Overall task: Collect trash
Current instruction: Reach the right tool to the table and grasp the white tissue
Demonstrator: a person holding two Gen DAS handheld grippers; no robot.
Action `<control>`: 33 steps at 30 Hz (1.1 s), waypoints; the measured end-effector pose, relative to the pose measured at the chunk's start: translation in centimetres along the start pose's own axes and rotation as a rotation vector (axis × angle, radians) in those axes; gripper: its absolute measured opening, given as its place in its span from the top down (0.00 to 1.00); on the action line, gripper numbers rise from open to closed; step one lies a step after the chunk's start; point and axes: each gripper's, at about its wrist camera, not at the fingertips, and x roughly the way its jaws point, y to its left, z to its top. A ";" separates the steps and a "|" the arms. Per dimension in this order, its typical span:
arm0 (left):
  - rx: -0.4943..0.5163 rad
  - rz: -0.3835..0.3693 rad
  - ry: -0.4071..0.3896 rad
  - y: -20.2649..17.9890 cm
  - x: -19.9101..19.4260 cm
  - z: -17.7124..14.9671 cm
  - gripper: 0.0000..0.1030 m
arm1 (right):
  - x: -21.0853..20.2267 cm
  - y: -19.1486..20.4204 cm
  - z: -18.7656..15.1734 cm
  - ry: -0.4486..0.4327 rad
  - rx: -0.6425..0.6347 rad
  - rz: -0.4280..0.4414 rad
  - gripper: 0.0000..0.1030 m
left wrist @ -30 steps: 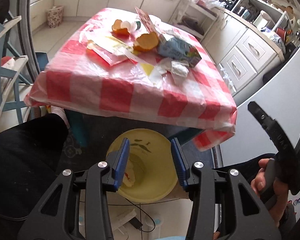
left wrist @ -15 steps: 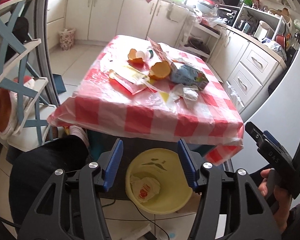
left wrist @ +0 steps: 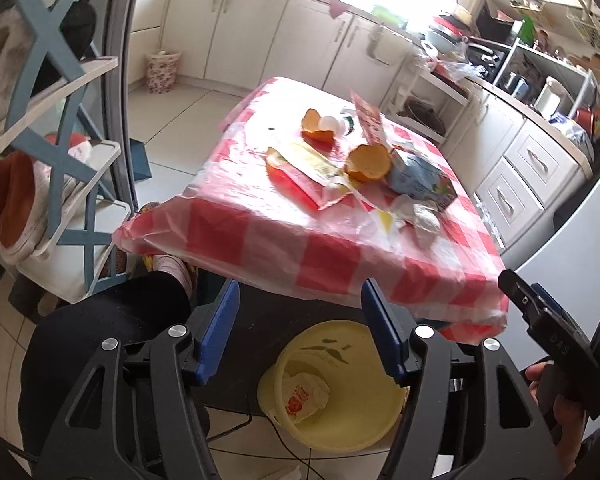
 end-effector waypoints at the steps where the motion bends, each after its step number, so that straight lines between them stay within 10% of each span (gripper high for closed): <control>1: -0.004 0.002 -0.001 0.1 0.1 0.0 0.41 | 0.5 0.2 0.3 0.004 0.001 0.006 0.06; 20: -0.002 0.022 -0.008 0.9 2.9 1.1 0.37 | 10.8 1.8 4.5 0.110 0.055 0.023 0.08; 33: -0.029 0.016 0.001 1.6 3.3 1.3 0.36 | 13.7 0.9 4.4 0.176 0.065 0.045 0.78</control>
